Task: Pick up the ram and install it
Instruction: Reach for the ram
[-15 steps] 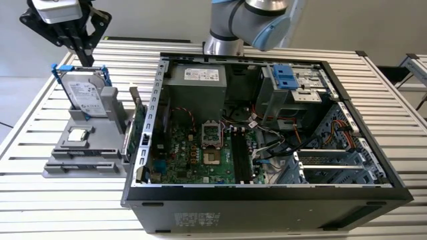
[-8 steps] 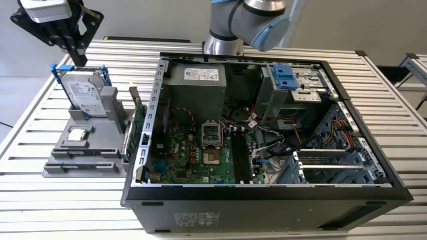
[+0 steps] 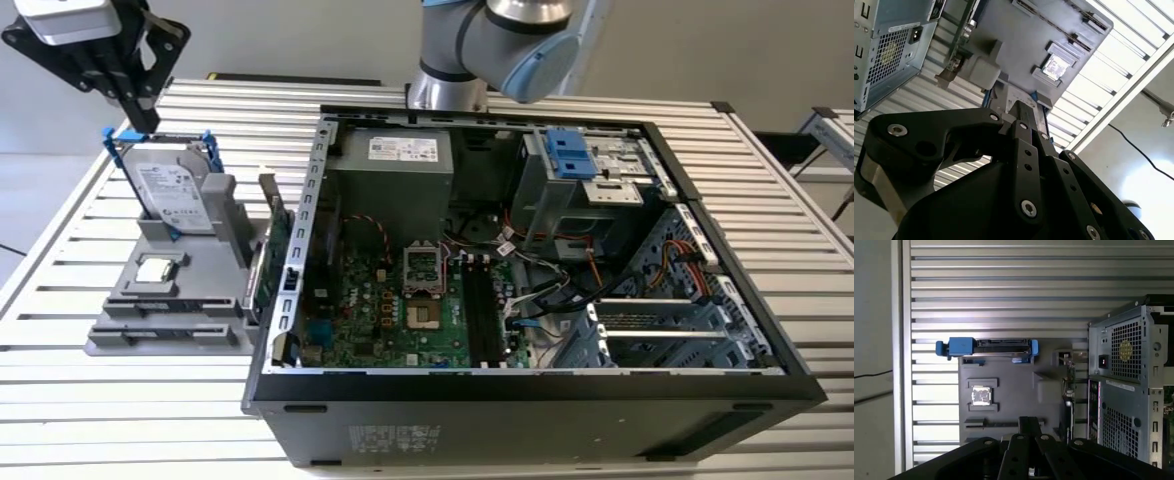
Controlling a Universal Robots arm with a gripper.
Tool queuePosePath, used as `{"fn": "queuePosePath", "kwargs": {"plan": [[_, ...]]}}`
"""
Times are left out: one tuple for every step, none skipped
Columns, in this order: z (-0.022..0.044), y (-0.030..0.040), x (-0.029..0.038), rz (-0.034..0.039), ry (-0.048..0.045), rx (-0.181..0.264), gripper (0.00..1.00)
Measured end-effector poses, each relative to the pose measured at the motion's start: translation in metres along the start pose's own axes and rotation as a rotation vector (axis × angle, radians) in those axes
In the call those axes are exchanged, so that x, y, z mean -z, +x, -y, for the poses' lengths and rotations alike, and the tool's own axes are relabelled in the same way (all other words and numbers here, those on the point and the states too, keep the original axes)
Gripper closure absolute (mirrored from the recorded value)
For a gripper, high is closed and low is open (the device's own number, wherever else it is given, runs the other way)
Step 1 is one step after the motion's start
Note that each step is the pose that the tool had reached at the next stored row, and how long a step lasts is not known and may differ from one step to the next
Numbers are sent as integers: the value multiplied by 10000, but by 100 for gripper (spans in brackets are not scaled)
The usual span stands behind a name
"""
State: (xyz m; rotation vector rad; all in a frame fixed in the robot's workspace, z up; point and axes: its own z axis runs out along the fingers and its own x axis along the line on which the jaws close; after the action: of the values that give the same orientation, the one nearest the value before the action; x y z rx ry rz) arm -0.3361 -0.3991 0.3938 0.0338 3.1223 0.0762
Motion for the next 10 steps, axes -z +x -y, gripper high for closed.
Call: {"fn": "queuePosePath", "kwargs": {"plan": [[0,15,0,0,0,3,100],[1,30,0,1,-1,4,100],[1,44,1,0,0,6,100],[1,58,1,0,-1,7,100],[2,71,1,0,-1,10,100],[2,82,1,0,0,11,100],[2,91,1,0,-1,11,100],[2,96,2,0,-1,11,100],[2,96,1,0,-1,12,100],[2,96,1,0,-1,13,100]]}}
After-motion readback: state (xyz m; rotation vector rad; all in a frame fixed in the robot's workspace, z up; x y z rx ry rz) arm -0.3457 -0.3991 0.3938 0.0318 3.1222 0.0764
